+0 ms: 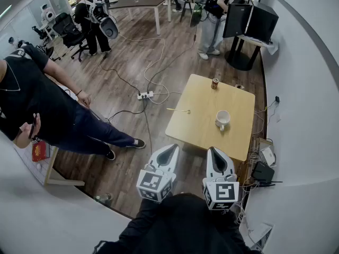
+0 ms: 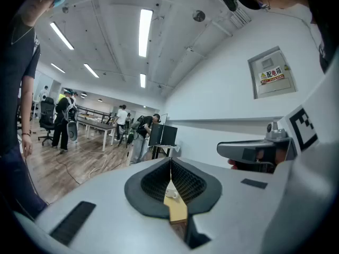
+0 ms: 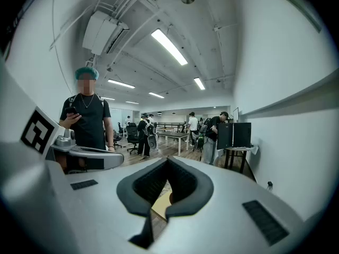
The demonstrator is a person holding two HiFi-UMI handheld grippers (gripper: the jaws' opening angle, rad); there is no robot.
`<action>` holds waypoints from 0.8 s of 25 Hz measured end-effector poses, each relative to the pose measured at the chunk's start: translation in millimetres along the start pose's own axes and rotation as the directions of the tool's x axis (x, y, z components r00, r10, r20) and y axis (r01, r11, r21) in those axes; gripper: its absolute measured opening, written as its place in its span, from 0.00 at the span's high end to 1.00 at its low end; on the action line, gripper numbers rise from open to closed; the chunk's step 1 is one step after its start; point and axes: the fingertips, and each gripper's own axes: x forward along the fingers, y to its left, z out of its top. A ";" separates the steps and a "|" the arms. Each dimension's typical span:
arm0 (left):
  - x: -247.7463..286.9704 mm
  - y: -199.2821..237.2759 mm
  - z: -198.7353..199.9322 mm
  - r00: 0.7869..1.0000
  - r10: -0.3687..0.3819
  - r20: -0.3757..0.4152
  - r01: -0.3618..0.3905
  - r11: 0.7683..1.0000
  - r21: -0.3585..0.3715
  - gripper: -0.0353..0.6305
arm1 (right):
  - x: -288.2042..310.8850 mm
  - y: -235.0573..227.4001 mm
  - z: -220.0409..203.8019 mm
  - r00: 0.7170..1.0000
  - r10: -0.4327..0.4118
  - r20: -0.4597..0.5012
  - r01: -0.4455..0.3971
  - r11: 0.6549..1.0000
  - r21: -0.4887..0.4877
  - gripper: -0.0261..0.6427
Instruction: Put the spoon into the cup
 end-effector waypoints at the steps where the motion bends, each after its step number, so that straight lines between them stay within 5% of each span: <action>1: 1.1 -1.6 -0.6 1.000 -0.001 -0.001 0.001 1.000 0.000 0.90 | -0.8 -2.3 -0.7 1.000 -0.005 -0.001 0.005 1.000 0.004 0.93; 7: 9.5 -11.6 -5.3 1.000 -0.002 -0.009 0.002 1.000 -0.005 0.90 | -6.6 -20.4 -7.6 1.000 -0.007 0.008 0.007 0.996 0.089 0.93; 20: 25.4 -45.9 -33.7 0.999 0.026 -0.032 -0.028 0.998 -0.048 0.90 | -29.0 -53.2 -32.5 1.000 0.020 -0.024 -0.017 0.996 0.092 0.93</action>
